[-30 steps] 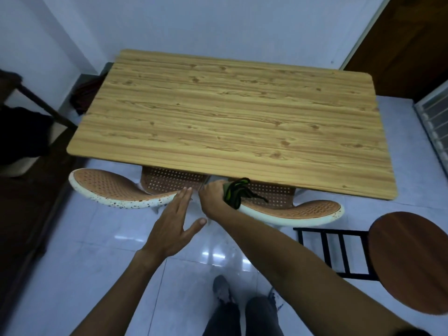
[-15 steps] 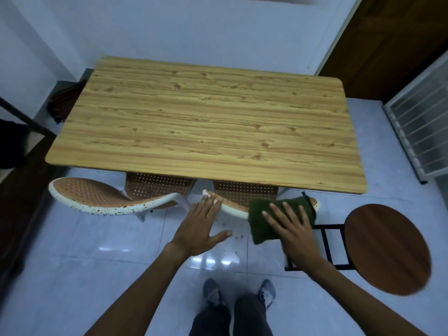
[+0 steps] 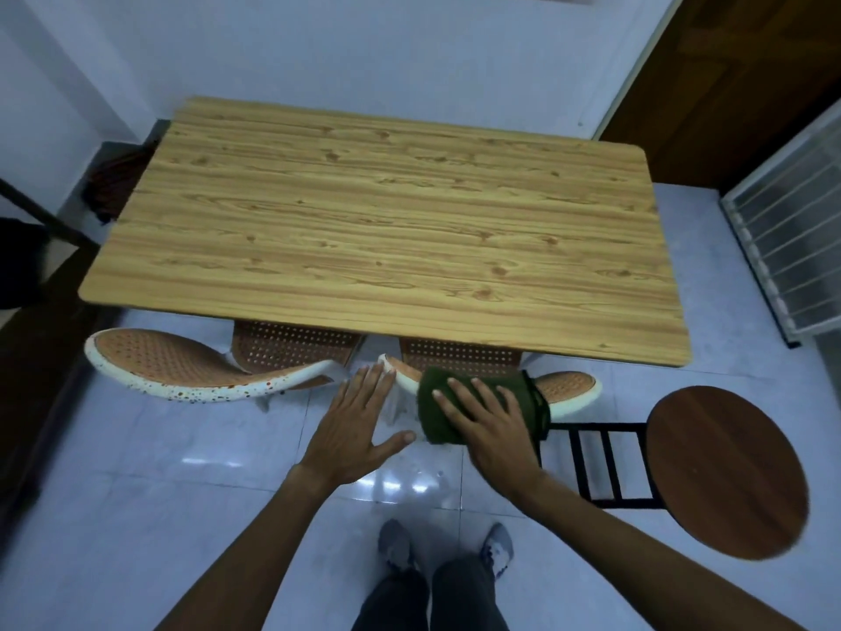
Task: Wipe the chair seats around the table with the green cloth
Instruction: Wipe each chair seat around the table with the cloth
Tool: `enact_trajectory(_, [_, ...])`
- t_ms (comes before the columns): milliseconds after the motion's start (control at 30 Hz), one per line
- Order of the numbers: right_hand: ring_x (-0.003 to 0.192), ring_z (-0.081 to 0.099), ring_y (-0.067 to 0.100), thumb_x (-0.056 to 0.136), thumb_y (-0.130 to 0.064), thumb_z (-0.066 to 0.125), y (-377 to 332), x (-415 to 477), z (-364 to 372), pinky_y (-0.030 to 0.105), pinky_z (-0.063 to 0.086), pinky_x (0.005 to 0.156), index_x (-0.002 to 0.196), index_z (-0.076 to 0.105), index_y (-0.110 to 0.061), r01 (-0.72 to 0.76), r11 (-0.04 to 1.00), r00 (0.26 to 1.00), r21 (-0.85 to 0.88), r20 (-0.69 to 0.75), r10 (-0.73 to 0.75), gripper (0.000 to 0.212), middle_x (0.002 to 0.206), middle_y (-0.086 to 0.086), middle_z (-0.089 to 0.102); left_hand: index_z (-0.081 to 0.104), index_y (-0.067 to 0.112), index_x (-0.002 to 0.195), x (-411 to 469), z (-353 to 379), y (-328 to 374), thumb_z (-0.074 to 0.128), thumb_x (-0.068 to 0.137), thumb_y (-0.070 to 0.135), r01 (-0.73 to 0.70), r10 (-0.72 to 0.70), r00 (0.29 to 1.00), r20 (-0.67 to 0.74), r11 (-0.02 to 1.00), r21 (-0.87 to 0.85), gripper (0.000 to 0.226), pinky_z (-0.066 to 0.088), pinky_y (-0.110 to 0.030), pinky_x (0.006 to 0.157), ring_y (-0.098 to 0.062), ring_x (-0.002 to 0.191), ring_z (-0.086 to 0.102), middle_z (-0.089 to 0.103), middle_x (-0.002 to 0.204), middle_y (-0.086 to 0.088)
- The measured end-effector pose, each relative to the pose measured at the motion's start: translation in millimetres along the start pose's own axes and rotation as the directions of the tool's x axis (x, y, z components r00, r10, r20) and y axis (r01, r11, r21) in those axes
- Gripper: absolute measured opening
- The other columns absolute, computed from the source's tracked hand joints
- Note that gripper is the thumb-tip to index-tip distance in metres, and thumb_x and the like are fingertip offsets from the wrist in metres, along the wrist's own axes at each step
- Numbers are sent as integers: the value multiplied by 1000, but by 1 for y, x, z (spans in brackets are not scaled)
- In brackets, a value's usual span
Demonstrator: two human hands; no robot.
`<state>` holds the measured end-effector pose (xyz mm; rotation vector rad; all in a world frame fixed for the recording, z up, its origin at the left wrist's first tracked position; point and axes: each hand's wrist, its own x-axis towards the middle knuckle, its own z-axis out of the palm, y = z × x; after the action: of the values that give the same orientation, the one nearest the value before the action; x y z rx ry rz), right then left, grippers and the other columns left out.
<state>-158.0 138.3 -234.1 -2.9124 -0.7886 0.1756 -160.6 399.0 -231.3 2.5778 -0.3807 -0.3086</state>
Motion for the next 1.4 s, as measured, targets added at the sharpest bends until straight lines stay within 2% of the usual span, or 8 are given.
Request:
enact_trajectory(133, [131, 48, 40, 80, -25, 76, -53, 74, -2, 54, 47, 100, 154, 31, -25, 30, 999, 996, 40, 87, -34, 86, 158, 9, 37, 4, 21, 158, -7, -9, -24, 36, 89, 78, 57, -57, 998, 4, 998, 33, 96, 13, -48, 124, -14, 153, -5, 0, 167, 1])
enact_trajectory(300, [112, 60, 34, 98, -19, 55, -93, 168, -16, 39, 49, 78, 124, 62, -11, -41, 999, 939, -16, 341, 44, 28, 135, 13, 57, 8, 19, 158, -20, -16, -38, 35, 88, 78, 157, -157, 985, -71, 988, -1, 96, 12, -38, 124, -8, 152, -1, 5, 166, 3])
enact_trajectory(400, [116, 59, 31, 102, -19, 49, -99, 194, -24, 39, 49, 82, 125, 60, -9, -97, 993, 886, -71, 448, 118, 28, 130, 13, 59, 10, 18, 158, -28, -18, -41, 38, 89, 76, 161, -163, 981, -107, 987, -28, 94, 13, -33, 122, -5, 152, 2, 8, 166, 4])
enact_trajectory(500, [106, 64, 31, 98, -22, 54, -92, 171, -21, 38, 47, 73, 125, 61, -11, -86, 996, 945, 12, 317, 77, 30, 131, 13, 61, 9, 18, 158, -37, -16, -41, 36, 88, 78, 167, -169, 983, -73, 985, -34, 96, 15, -35, 122, -7, 152, 3, 7, 166, 3])
enact_trajectory(700, [134, 45, 33, 103, -41, 37, -29, 45, -7, 53, 40, 107, 157, 19, -27, 2, 999, 998, 41, 61, -4, 59, 156, 9, 37, 9, 21, 158, -18, -10, -6, 44, 90, 73, 51, -52, 998, -46, 998, -36, 93, 11, -37, 124, -8, 152, -1, 4, 166, 3])
enact_trajectory(933, [153, -1, 37, 102, -45, 30, 50, -52, -13, 69, 8, 117, 159, 16, -26, -272, 962, 962, -35, 15, 273, 61, 167, 8, 8, 10, 20, 158, 42, 19, 55, 39, 90, 75, -166, 166, 986, 13, 984, 67, 91, 3, -44, 123, -15, 153, -10, 1, 166, -1])
enact_trajectory(1133, [153, 1, 38, 103, -39, 33, -20, -32, 5, 63, 9, 120, 156, 25, -13, -661, 669, 670, 339, -133, 730, 60, 166, 15, 10, 13, 16, 158, 56, 47, 73, 28, 92, 75, -182, 163, 980, 111, 965, 189, 89, 12, -55, 122, -25, 154, 0, 9, 167, -5])
enact_trajectory(1400, [153, -8, 30, 104, -35, 36, 21, 12, -2, 50, 12, 122, 157, 14, -3, -600, 244, 331, 762, -41, 943, 65, 167, 11, 0, 21, 17, 156, 56, 48, 80, 28, 97, 65, -141, 129, 989, 69, 962, 235, 77, 17, -55, 119, -29, 152, 12, 18, 165, -2])
